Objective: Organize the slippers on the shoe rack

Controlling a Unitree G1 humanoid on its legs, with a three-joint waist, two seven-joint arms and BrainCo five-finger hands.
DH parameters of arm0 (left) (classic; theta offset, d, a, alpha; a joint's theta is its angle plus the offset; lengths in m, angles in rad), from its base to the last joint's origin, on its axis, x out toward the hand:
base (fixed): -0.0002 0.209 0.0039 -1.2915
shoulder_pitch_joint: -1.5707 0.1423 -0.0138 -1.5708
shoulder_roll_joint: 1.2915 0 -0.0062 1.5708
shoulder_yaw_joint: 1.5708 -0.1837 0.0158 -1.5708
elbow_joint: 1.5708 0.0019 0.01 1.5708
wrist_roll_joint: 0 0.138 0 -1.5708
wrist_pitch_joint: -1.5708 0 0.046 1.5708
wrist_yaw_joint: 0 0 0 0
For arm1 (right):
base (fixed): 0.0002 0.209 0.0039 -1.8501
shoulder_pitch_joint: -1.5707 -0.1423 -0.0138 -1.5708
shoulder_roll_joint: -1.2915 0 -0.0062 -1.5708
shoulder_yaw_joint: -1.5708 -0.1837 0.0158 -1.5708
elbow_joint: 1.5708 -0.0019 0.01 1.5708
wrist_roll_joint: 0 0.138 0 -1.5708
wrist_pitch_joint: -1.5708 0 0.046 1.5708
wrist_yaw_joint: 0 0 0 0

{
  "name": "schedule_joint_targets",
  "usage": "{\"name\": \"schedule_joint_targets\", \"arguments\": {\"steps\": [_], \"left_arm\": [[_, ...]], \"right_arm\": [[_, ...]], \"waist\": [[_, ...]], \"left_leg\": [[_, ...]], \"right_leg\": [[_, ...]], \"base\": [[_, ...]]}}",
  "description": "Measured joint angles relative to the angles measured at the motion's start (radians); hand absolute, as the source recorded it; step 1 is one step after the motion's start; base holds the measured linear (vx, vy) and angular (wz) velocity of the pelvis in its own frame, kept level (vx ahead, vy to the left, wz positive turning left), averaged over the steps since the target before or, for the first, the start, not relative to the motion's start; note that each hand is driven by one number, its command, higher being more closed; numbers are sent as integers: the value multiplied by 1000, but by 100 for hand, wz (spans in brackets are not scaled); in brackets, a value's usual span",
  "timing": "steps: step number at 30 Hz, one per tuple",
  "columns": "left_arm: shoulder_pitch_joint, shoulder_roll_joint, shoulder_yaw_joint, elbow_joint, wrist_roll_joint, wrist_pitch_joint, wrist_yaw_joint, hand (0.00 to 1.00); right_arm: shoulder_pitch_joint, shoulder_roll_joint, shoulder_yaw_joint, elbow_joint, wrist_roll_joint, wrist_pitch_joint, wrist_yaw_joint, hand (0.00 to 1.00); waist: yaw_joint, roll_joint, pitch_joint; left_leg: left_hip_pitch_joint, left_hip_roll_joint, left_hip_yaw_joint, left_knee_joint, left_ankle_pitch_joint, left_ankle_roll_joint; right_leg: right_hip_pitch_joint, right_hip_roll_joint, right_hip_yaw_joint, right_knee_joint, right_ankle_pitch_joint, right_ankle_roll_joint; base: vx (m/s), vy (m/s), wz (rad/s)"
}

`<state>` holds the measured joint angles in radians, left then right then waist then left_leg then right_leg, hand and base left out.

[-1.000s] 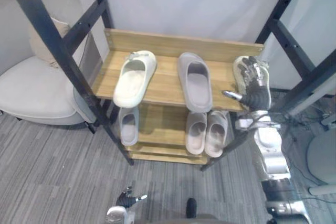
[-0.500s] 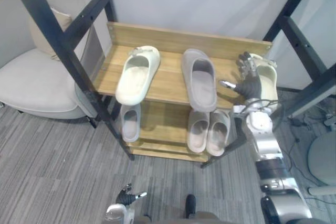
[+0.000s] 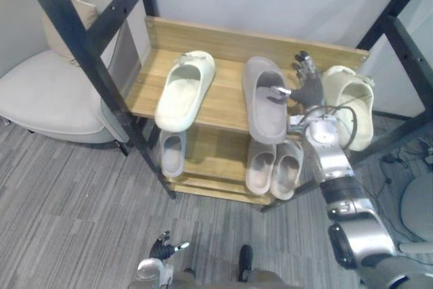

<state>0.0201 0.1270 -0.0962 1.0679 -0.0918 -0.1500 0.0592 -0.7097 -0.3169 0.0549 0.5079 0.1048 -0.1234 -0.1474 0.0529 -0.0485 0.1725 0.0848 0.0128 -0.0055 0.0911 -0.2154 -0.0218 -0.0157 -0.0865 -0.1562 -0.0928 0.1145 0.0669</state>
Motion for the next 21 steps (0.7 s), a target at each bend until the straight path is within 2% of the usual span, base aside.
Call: {"name": "schedule_joint_targets", "arguments": {"steps": [2, 3, 15, 18, 21], "left_arm": [[-1, 0, 0, -1, -3, 0, 1, 0], [-1, 0, 0, 0, -9, 2, 2, 0], [0, 10, 1, -14, -28, 2, 4, 0], [1, 10, 2, -14, -28, 3, 4, 0], [1, 10, 2, -14, -27, 3, 4, 0]], "right_arm": [[-25, 0, 7, 30, -26, 7, 6, 0], [-37, 0, 14, 32, -27, 10, 12, 100], [-107, -3, 78, 57, -14, 7, 67, 100], [-106, -8, 99, 50, 18, 0, 71, 100], [-62, -9, 113, -25, 24, -3, 92, 100]], "waist": [[4, 0, 0], [4, 0, 0], [6, -17, 16], [4, -17, 16], [4, -17, 16]], "left_leg": [[-1, 0, -1, -1, 0, 0], [-4, -1, -1, -1, 0, 0], [-4, -2, -1, 0, 0, 0], [1, -2, 0, -1, 0, 0], [4, -1, -1, -1, 0, 0]], "right_leg": [[-1, -1, 0, 0, 0, 0], [-3, -1, 0, 1, 0, 0], [-4, -2, 0, 2, 1, -1], [-1, -2, 2, 2, 1, -1], [2, -2, 2, 2, 1, -1]], "base": [[0, 0, 0], [0, 0, 0], [0, 0, 0], [0, 0, 0], [0, 0, 0]]}}
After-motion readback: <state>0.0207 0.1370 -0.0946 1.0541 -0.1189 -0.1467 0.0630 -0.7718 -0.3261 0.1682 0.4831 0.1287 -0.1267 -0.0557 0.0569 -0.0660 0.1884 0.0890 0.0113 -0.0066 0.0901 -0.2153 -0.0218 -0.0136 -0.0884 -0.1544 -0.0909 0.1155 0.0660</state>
